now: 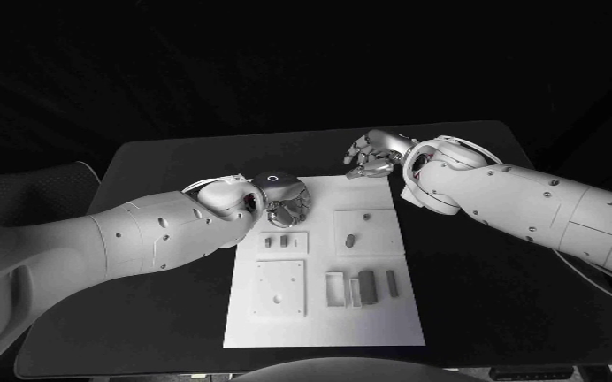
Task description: Assemble the parts on the task board
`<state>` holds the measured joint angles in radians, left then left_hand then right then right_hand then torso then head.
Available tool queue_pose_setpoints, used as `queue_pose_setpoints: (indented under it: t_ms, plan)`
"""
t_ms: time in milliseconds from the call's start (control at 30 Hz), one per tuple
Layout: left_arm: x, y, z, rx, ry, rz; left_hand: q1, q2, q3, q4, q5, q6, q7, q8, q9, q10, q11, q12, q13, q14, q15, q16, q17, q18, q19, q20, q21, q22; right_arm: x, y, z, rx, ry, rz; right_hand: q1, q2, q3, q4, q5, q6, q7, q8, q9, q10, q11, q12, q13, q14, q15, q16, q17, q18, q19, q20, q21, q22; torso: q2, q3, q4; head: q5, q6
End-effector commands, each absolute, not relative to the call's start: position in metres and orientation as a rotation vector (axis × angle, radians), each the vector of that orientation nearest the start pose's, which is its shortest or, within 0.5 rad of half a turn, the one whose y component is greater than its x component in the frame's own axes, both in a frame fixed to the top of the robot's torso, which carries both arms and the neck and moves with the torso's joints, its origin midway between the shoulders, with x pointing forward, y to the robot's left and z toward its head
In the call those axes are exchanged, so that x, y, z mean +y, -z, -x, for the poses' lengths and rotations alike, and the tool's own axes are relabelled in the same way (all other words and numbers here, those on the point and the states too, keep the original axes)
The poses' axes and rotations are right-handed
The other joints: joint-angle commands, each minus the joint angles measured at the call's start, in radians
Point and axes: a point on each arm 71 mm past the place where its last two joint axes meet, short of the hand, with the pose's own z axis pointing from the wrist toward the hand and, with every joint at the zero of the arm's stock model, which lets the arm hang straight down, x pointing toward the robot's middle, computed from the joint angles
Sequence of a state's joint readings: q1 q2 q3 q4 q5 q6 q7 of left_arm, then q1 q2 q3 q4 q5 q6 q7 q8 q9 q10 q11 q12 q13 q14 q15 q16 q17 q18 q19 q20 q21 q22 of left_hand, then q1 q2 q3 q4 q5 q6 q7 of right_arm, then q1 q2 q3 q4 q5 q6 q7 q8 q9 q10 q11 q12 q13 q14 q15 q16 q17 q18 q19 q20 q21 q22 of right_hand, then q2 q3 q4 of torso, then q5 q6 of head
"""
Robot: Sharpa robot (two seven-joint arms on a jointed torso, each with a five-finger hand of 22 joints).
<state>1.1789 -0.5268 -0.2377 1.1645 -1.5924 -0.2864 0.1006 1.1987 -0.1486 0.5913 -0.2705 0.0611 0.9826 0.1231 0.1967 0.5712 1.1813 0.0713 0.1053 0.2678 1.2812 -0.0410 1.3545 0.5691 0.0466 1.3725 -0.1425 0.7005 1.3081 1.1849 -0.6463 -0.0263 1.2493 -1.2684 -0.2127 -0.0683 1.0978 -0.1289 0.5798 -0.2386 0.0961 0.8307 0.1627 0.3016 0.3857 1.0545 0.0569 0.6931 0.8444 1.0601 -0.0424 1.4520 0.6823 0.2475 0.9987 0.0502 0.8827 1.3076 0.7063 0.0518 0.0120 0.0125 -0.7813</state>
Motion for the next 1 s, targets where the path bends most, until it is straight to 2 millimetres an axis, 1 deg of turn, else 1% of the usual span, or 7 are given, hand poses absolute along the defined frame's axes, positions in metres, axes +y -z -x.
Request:
queue_pose_setpoints:
  t_ms: [33,600,667,1000]
  plan:
    - [0.1274,0.2777,-0.4973,1.756,0.687,-0.577,0.003,0.009,0.008,-0.001,0.002,0.006,0.0,0.006,-0.001,0.009,0.0,0.003,0.001,-0.005,-0.001,-0.004,-0.001,0.149,-0.006,0.004,0.0,0.018,-0.1768,0.2128,-0.5294,1.822,-0.705,0.003,-0.006,0.008,0.002,0.005,0.003,0.002,0.006,0.0,-0.002,-0.004,-0.001,0.001,-0.001,-0.001,-0.008,-0.002,0.001,0.014,0.0,-0.004,-0.001,0.015,0.0,0.0003,0.0002,0.001,0.0]
    - [0.1263,0.2806,-0.4958,1.801,0.691,-0.591,0.002,0.014,0.01,-0.001,0.002,0.01,0.0,0.009,-0.003,0.012,0.0,0.002,0.003,-0.006,-0.002,-0.006,-0.003,0.147,-0.009,0.004,-0.001,0.018,-0.1767,0.213,-0.5291,1.825,-0.705,0.004,-0.006,0.008,0.001,0.005,0.003,0.002,0.006,0.0,-0.002,-0.004,-0.001,0.002,-0.001,-0.001,-0.008,-0.002,0.001,0.014,0.0,-0.005,-0.001,0.015,0.0,0.0,-0.0006,0.0,0.0]
    - [0.1262,0.281,-0.4955,1.806,0.692,-0.593,0.001,0.015,0.01,-0.001,0.002,0.01,0.0,0.009,-0.003,0.012,0.0,0.002,0.003,-0.006,-0.002,-0.006,-0.003,0.147,-0.009,0.004,-0.001,0.018,-0.1768,0.213,-0.5291,1.825,-0.705,0.004,-0.006,0.008,0.001,0.005,0.003,0.002,0.006,0.0,-0.002,-0.004,-0.001,0.002,-0.001,-0.001,-0.008,-0.002,0.001,0.014,0.0,-0.005,-0.001,0.015,0.0,0.0004,-0.0004,0.0,0.0]
    - [0.126,0.2803,-0.4942,1.804,0.712,-0.587,0.0,0.016,0.01,-0.002,0.002,0.012,0.0,0.01,-0.003,0.015,0.0,0.002,0.004,-0.006,-0.002,-0.006,-0.003,0.146,-0.01,0.004,-0.002,0.018,-0.1773,0.2131,-0.5292,1.826,-0.704,0.004,-0.006,0.009,0.001,0.005,0.003,0.002,0.006,0.0,-0.002,-0.004,-0.001,0.002,-0.001,-0.001,-0.009,-0.002,0.001,0.014,0.0,-0.005,-0.001,0.015,0.0,-0.0006,0.0001,0.0,0.0]
